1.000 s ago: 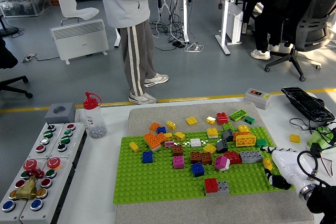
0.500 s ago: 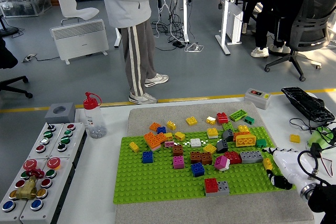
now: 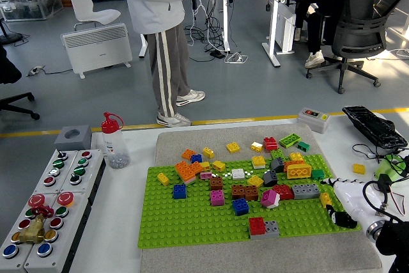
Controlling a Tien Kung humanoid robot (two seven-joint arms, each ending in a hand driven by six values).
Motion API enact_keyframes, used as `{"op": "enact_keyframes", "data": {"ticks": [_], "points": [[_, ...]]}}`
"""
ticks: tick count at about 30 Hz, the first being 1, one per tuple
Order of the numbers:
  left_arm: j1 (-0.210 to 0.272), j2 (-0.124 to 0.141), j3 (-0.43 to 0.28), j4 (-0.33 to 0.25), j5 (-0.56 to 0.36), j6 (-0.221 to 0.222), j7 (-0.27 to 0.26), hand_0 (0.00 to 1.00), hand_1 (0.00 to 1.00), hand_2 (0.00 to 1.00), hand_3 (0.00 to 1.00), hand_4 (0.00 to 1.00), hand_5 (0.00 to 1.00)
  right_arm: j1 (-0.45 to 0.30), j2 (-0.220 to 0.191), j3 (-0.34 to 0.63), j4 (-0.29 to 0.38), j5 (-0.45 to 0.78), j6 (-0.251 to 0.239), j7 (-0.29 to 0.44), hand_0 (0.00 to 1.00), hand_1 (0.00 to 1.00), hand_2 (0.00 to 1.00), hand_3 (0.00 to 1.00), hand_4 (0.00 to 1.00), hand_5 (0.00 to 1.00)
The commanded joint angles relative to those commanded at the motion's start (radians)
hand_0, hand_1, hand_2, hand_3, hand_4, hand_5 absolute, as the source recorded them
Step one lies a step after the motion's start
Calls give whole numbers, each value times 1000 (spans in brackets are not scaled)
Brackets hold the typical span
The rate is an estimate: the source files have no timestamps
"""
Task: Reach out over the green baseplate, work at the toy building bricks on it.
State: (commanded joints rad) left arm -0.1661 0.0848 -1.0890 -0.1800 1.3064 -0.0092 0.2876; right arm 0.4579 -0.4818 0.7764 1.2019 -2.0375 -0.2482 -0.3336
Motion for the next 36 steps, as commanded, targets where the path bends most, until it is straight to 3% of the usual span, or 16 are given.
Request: {"op": "enact_keyframes", "data": {"ticks": [36], "points": [[-5, 1, 0, 0, -1, 0, 1, 676, 687, 663, 604, 348, 998, 19, 2, -24, -36, 18, 28, 4, 777, 765, 776, 742, 498, 171]]}}
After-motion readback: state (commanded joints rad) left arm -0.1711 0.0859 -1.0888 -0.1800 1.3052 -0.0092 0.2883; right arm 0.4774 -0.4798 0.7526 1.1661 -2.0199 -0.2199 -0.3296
